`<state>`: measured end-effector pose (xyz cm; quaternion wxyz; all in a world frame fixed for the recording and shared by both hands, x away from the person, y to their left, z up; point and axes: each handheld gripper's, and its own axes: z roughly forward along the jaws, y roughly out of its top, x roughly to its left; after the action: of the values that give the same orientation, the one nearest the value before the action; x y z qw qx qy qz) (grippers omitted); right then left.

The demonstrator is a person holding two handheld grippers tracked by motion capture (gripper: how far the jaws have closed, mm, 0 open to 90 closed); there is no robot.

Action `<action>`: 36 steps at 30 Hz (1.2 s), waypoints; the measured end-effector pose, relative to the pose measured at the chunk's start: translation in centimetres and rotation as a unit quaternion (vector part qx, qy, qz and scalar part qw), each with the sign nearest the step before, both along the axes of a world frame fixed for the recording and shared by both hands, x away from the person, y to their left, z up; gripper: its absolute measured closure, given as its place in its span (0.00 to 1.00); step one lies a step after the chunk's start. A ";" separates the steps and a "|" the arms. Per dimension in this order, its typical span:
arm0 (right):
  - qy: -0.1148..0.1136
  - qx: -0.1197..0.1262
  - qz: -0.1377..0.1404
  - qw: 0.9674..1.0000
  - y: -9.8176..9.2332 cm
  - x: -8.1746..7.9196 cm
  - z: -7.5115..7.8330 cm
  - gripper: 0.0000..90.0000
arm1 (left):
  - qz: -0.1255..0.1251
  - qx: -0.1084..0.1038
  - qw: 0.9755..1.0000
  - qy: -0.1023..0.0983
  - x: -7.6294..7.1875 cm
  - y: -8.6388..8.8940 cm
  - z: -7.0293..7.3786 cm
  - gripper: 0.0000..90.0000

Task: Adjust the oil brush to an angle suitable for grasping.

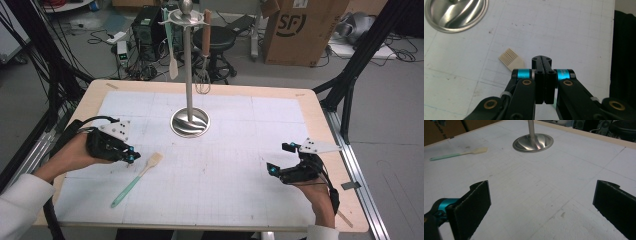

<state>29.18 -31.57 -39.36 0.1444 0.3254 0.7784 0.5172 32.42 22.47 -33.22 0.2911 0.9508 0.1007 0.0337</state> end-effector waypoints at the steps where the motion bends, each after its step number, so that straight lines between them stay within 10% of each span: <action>1: 0.000 0.000 0.000 1.000 0.0 0.0 0.0 0.00 | -0.001 0.002 1.000 0.001 -0.1 -0.1 -0.3 1.00; 32: 0.003 -0.001 0.004 1.000 0.3 -0.2 -0.1 0.00 | -0.019 0.041 0.999 0.014 -3.7 -1.6 -5.6 1.00; 36: 0.006 -0.002 0.005 1.000 0.3 -0.1 -0.2 0.00 | -0.023 0.073 0.997 0.018 -3.9 -1.5 -6.5 1.00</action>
<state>29.06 -31.25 -39.56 0.1379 0.3242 0.7821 0.5141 28.56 21.00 -39.75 0.2202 0.9719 0.0811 0.0173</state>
